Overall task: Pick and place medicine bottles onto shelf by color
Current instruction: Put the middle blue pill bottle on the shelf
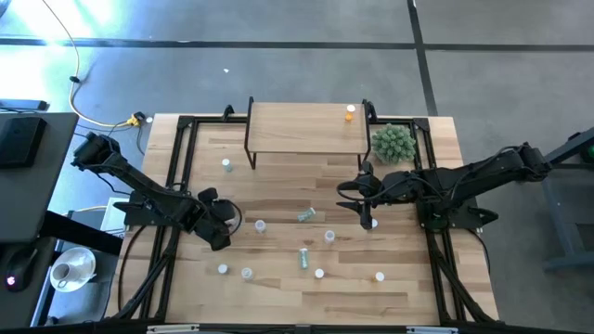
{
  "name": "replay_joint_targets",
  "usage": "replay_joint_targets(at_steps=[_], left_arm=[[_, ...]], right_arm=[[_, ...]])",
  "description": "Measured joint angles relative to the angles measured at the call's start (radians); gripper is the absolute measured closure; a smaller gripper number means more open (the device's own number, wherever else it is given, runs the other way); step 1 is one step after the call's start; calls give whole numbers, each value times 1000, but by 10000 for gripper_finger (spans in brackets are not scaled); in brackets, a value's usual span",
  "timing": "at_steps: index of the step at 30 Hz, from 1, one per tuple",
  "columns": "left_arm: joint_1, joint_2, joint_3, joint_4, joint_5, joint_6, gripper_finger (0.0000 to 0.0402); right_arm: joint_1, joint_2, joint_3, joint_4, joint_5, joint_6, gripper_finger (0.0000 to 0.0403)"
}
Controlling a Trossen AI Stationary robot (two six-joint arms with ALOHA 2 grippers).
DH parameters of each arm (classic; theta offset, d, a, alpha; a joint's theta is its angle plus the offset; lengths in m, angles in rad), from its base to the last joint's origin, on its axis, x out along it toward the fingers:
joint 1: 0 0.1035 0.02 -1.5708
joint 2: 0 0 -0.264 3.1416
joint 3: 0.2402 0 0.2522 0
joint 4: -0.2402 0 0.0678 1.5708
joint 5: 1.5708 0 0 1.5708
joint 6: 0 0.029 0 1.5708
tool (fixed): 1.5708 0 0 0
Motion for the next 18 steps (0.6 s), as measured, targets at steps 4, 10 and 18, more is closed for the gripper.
replay_joint_targets(at_steps=[4,10,18], left_arm=[[0,8,0,37,-1,1,202],[0,11,0,34,-19,1,202],[0,11,0,33,-32,1,239]], right_arm=[[0,0,0,0,0,0,201],[0,0,0,-4,0,0,201],[0,0,0,-7,0,0,201]])
